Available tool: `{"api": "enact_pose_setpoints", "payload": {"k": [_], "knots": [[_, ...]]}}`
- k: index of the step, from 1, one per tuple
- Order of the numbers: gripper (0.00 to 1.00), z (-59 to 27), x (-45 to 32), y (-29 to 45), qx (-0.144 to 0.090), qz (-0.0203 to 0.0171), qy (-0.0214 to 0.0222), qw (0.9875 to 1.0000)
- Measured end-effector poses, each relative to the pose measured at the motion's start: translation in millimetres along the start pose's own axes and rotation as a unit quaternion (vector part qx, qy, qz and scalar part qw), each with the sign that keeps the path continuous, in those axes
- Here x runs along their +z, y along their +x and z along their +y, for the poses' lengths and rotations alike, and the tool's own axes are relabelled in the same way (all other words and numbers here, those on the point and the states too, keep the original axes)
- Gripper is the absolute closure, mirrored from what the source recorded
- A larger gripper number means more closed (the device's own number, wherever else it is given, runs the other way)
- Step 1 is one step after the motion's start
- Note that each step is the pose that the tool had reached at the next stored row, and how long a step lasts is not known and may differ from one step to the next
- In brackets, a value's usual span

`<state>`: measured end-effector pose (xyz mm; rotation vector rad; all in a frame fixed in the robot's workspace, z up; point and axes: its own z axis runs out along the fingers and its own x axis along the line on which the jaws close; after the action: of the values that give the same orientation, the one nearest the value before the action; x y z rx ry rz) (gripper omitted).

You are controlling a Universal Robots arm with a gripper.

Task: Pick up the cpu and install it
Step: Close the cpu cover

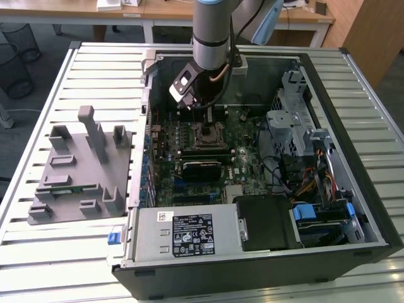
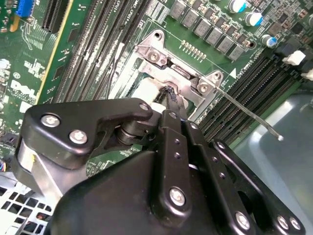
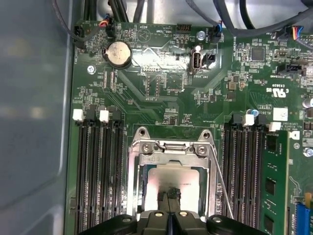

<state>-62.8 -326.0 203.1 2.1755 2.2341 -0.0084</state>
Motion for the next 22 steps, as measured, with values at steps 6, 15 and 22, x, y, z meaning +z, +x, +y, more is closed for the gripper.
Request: {"api": "enact_pose_setpoints", "payload": {"k": [6,15,22], "knots": [[0.89,-0.4,-3.5,0.0,0.0,0.0001,0.0,1.0],[0.89,-8.1,-2.6,0.2,0.0,0.0,0.0,1.0],[0.89,-8.9,3.6,0.3,0.0,-0.0001,0.0,1.0]]}}
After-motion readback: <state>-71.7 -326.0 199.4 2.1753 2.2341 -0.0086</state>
